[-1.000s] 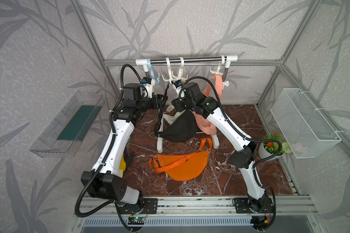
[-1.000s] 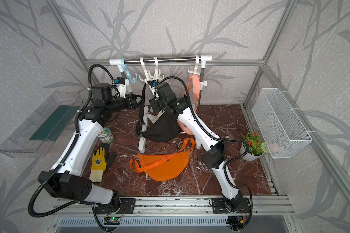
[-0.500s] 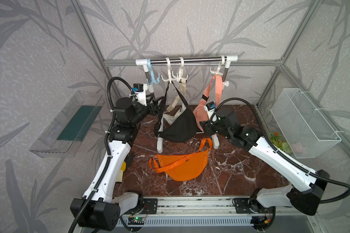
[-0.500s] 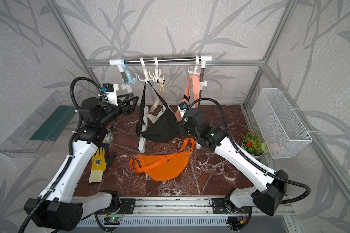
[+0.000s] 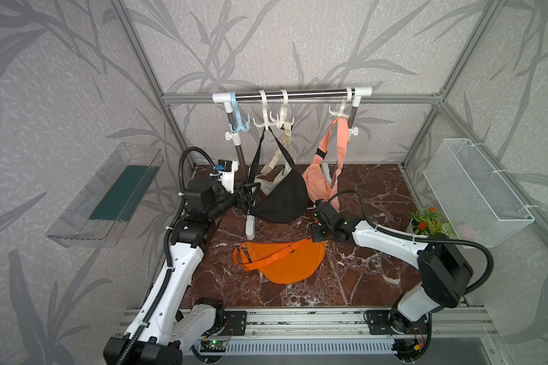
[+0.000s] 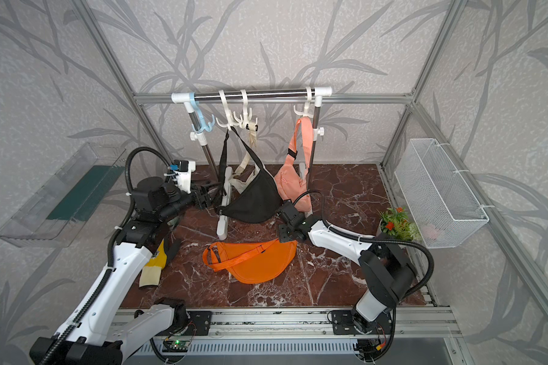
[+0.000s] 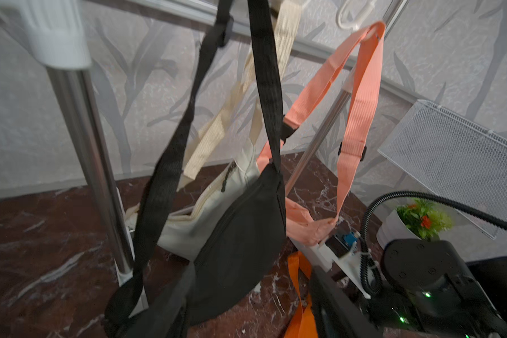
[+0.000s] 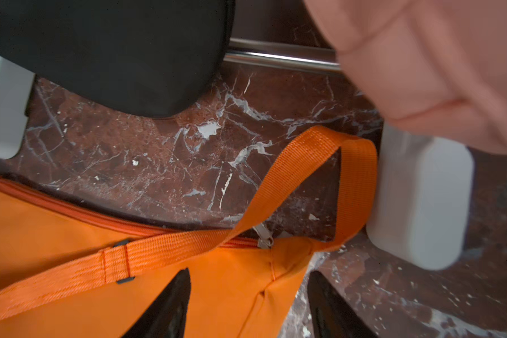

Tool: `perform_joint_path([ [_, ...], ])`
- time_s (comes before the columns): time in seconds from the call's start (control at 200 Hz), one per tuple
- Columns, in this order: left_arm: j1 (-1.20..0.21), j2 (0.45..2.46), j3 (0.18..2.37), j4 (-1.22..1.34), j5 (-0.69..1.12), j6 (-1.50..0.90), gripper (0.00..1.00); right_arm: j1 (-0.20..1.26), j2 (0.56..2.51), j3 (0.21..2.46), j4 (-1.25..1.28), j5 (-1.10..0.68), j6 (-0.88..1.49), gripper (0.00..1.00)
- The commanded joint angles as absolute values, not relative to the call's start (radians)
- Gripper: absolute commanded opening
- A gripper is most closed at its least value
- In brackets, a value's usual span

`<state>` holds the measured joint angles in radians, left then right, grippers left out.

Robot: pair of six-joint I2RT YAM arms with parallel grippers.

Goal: Hang the bag on a hook
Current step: Pick up the bag from the center of the board.

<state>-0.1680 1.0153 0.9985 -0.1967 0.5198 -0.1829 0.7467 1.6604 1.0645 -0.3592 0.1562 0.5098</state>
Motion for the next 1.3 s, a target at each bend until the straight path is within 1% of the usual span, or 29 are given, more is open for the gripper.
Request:
perform_joint_path([
  [0.0,-0.276,1.033,0.997,-0.357,0.394,-0.12,0.63,0.739,1.743,1.136,-0.321,0.197,0.59,0.66],
  [0.05,-0.346,1.057,1.0,-0.399,0.329,-0.095,0.63,0.737,1.777,1.147,-0.308,0.207,0.601,0.66],
  [0.11,-0.395,1.086,0.993,-0.42,0.259,-0.11,0.64,0.733,1.814,1.161,-0.298,0.22,0.619,0.67],
  [0.19,-0.415,1.112,0.97,-0.42,0.279,-0.111,0.64,0.73,1.855,1.187,-0.318,0.254,0.63,0.67],
  [0.36,-0.485,1.129,0.953,-0.444,0.229,-0.157,0.64,0.726,1.883,1.184,-0.331,0.278,0.683,0.67],
  [0.415,-0.515,1.132,0.935,-0.433,0.22,-0.162,0.64,0.723,1.89,1.179,-0.321,0.275,0.686,0.65],
  [0.45,-0.531,1.138,0.922,-0.425,0.216,-0.168,0.64,0.72,1.895,1.173,-0.306,0.266,0.689,0.6],
  [0.515,-0.557,1.156,0.903,-0.415,0.216,-0.18,0.64,0.713,1.898,1.158,-0.267,0.245,0.695,0.34],
  [0.56,-0.574,1.166,0.889,-0.407,0.218,-0.193,0.64,0.712,1.892,1.149,-0.242,0.228,0.692,0.22],
  [0.62,-0.593,1.173,0.868,-0.391,0.216,-0.195,0.64,0.712,1.881,1.146,-0.224,0.217,0.685,0.1],
  [0.705,-0.611,1.188,0.825,-0.349,0.202,-0.191,0.64,0.71,1.867,1.152,-0.224,0.212,0.68,0.0],
  [0.76,-0.627,1.206,0.801,-0.319,0.205,-0.189,0.65,0.71,1.858,1.153,-0.222,0.208,0.677,0.0],
  [0.865,-0.668,1.253,0.781,-0.264,0.207,-0.17,0.7,0.708,1.834,1.153,-0.218,0.201,0.676,0.0],
  [0.925,-0.696,1.292,0.785,-0.252,0.185,-0.145,0.8,0.707,1.821,1.155,-0.218,0.199,0.676,0.0],
  [0.945,-0.705,1.304,0.791,-0.249,0.173,-0.139,0.82,0.707,1.817,1.155,-0.219,0.198,0.676,0.0],
  [1.025,-0.724,1.355,0.805,-0.229,0.145,-0.117,0.83,0.707,1.809,1.153,-0.215,0.195,0.678,0.0],
  [1.175,-0.739,1.431,0.804,-0.139,0.177,-0.139,0.83,0.706,1.793,1.143,-0.207,0.189,0.689,0.0],
  [1.295,-0.749,1.486,0.792,-0.08,0.149,-0.157,0.82,0.703,1.774,1.141,-0.206,0.178,0.686,0.0],
])
